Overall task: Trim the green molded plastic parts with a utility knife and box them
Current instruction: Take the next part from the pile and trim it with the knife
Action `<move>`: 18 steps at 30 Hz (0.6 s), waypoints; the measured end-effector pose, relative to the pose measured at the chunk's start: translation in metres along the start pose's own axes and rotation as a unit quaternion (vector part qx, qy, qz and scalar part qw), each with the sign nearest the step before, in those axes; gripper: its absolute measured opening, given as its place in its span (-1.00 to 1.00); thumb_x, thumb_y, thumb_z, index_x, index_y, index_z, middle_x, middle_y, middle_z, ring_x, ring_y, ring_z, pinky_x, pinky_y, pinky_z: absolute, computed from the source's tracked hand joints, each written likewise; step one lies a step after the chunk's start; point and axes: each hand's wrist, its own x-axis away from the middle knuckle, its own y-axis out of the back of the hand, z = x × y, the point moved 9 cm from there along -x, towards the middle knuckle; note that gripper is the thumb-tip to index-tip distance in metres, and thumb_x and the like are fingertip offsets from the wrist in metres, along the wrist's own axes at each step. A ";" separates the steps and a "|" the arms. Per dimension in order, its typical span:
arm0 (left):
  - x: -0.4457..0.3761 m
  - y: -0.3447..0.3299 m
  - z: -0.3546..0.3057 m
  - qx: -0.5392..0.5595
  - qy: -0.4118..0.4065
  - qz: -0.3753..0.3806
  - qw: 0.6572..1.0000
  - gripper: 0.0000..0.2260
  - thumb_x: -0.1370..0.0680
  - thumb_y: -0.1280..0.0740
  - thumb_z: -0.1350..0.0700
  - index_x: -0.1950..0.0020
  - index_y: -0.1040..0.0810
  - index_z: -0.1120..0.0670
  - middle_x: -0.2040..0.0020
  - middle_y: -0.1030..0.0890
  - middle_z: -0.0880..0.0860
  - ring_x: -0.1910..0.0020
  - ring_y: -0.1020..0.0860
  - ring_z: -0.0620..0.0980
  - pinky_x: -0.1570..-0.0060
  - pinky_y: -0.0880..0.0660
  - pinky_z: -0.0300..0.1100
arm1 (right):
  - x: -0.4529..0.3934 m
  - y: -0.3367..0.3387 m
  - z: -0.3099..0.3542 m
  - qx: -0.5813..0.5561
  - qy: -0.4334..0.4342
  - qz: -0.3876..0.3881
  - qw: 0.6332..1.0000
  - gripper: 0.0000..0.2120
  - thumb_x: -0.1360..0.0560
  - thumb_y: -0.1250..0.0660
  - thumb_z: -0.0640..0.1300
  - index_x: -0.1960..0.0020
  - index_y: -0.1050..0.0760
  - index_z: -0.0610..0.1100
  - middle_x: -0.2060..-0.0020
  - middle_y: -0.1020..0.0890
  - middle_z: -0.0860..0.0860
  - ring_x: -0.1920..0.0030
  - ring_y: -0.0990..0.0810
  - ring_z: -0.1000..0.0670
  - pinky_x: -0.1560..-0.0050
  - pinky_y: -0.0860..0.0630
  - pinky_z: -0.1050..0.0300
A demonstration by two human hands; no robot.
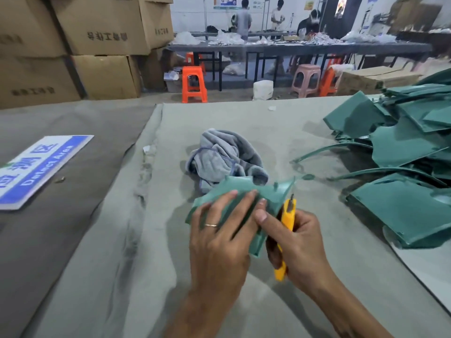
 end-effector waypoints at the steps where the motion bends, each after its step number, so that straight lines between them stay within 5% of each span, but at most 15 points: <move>1: -0.001 -0.004 -0.002 0.022 -0.010 0.017 1.000 -0.56 -0.75 0.04 0.12 -0.36 -0.62 0.07 -0.40 -0.57 -0.03 -0.33 -0.56 0.12 -0.18 -0.48 0.13 | 0.001 0.003 0.002 0.006 0.008 -0.024 1.000 -0.46 -0.33 -0.61 0.28 0.38 -0.50 -0.15 0.61 -0.43 -0.10 0.67 -0.36 -0.07 0.57 -0.33 0.24; 3: -0.002 -0.011 -0.004 0.048 -0.024 0.047 0.997 -0.55 -0.69 0.02 0.22 -0.42 -0.56 0.11 -0.46 -0.51 -0.01 -0.43 -0.47 0.10 -0.25 -0.43 0.20 | 0.001 0.009 0.008 0.031 0.039 -0.057 0.997 -0.53 -0.39 -0.56 0.19 0.35 -0.54 -0.19 0.61 -0.46 -0.10 0.67 -0.40 -0.09 0.59 -0.36 0.20; 6: 0.002 -0.020 0.002 0.094 0.007 0.100 0.990 -0.39 -0.45 -0.27 0.16 -0.53 -0.43 0.10 -0.57 -0.36 -0.06 -0.59 -0.23 0.08 -0.39 -0.27 0.29 | -0.003 0.025 0.011 0.053 0.051 -0.117 0.990 -0.61 -0.41 -0.51 0.17 0.34 -0.59 -0.13 0.55 -0.54 -0.09 0.60 -0.48 -0.07 0.57 -0.42 0.14; 9: 0.004 -0.017 0.014 0.195 0.091 0.098 0.972 -0.21 -0.33 -0.22 0.06 -0.60 -0.29 0.09 -0.62 -0.25 -0.08 -0.64 -0.09 0.12 -0.50 -0.15 0.16 | -0.006 0.048 0.007 0.056 0.030 -0.168 0.984 -0.75 -0.40 -0.53 0.10 0.31 -0.64 -0.06 0.38 -0.69 -0.08 0.37 -0.67 -0.12 0.39 -0.61 -0.08; 13: 0.006 -0.007 0.049 0.270 0.202 -0.014 0.941 -0.36 -0.47 -0.17 0.06 -0.58 -0.33 0.13 -0.56 -0.39 -0.02 -0.54 -0.30 0.05 -0.45 -0.30 0.12 | -0.017 0.073 0.011 0.037 0.012 -0.158 0.987 -0.82 -0.37 -0.51 -0.10 0.20 -0.67 -0.23 0.24 -0.73 -0.19 0.22 -0.73 -0.18 0.19 -0.67 -0.06; 15: 0.016 -0.020 0.070 0.391 0.302 -0.018 0.870 -0.46 -0.51 -0.23 -0.01 -0.51 -0.45 0.02 -0.40 -0.56 -0.04 -0.27 -0.55 -0.04 -0.20 -0.49 -0.01 | -0.020 0.075 0.009 -0.022 -0.022 -0.131 0.991 -0.74 -0.34 -0.49 -0.17 0.13 -0.60 -0.37 0.19 -0.73 -0.28 0.25 -0.71 -0.22 0.18 -0.66 -0.05; 18: 0.031 -0.049 0.076 0.563 0.422 0.081 0.706 -0.58 -0.44 -0.36 -0.15 -0.17 -0.71 0.04 -0.10 -0.73 0.06 0.03 -0.65 0.04 0.06 -0.47 -0.05 | -0.021 0.067 0.012 -0.055 -0.057 -0.067 0.995 -0.81 -0.35 -0.42 -0.20 0.13 -0.68 -0.31 0.21 -0.73 -0.26 0.33 -0.70 -0.19 0.31 -0.65 0.04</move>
